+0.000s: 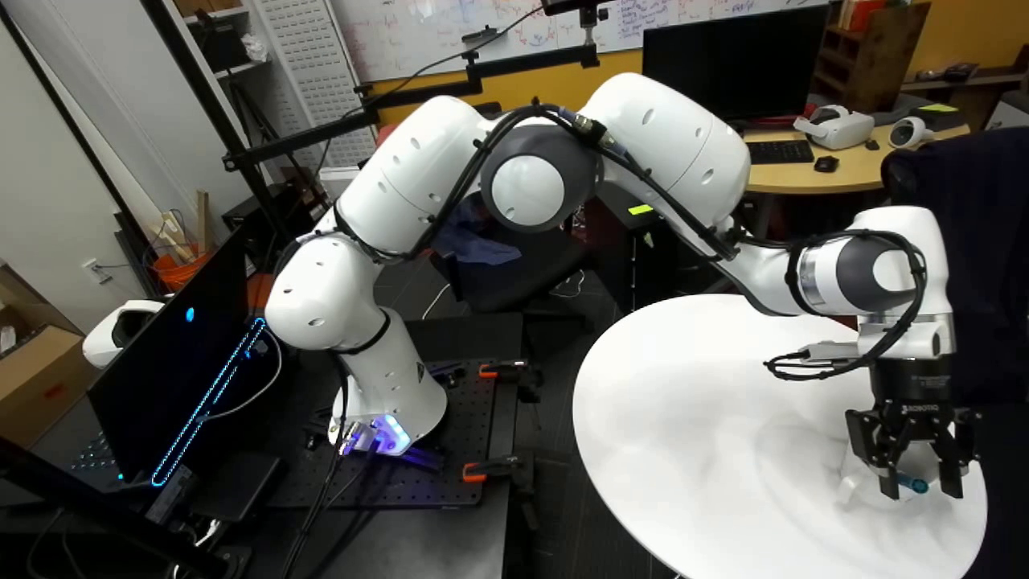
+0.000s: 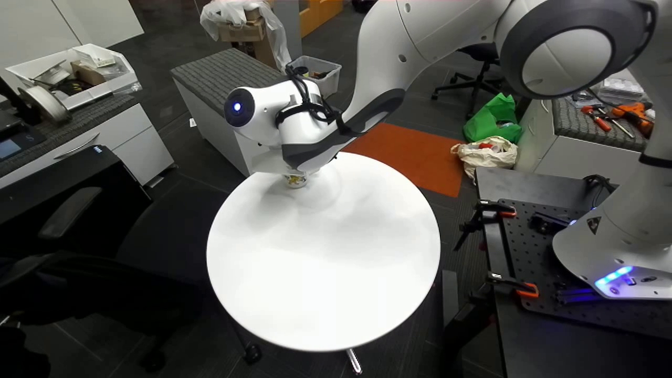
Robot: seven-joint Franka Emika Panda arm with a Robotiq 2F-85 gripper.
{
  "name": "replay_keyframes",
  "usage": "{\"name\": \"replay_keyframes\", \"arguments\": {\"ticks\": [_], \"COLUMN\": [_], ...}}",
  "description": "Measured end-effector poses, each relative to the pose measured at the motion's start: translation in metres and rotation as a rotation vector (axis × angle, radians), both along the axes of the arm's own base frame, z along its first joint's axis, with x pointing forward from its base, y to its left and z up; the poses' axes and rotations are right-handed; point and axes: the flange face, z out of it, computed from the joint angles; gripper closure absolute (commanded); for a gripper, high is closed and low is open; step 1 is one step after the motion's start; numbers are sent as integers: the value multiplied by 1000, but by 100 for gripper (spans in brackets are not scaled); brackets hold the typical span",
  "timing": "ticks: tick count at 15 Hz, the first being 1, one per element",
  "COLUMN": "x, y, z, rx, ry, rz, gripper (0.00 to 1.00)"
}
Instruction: Take the marker from the cup and put it on the table
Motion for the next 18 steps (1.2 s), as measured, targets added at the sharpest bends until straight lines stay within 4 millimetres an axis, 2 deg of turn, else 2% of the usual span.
{"name": "replay_keyframes", "arguments": {"ticks": [3,6,8,18], "x": [1,2,3,6], "y": [-1,-1,0,11], "z": [1,0,0,5], "rx": [-2,-10,-13,-33], "ry": [-3,-5,-6,-11], "rz": [-3,-1,1,21], "gripper": [81,99,95,95]}}
